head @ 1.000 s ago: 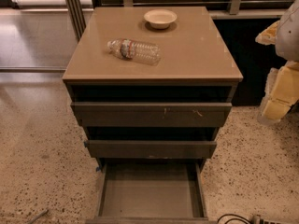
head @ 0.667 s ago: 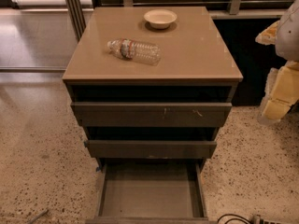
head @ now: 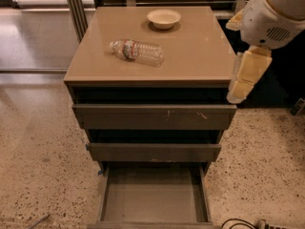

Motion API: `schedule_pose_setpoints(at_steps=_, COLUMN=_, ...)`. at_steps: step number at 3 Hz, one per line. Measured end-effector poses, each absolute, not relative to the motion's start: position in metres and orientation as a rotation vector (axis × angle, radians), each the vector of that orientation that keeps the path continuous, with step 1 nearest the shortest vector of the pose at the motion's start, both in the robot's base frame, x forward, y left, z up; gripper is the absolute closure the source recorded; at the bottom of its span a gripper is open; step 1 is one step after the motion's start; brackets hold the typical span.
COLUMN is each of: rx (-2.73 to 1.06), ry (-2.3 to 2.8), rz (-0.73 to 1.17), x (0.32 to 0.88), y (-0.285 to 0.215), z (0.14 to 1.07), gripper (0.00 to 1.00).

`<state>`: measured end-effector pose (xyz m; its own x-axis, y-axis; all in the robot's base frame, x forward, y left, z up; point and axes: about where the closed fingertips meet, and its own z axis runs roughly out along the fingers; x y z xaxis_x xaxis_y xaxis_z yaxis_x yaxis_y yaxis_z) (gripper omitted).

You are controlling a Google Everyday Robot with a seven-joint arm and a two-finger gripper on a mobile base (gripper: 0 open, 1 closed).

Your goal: Place water bottle into bottom drawer

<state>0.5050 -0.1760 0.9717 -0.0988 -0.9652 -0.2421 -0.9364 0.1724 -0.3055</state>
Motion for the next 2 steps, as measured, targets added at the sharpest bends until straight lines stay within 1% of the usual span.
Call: schedule_pose_setpoints(at_steps=2, rx=-1.875, ry=1.933, rz=-0.1, x=0.628, y=-0.095, z=0.947, gripper=0.0)
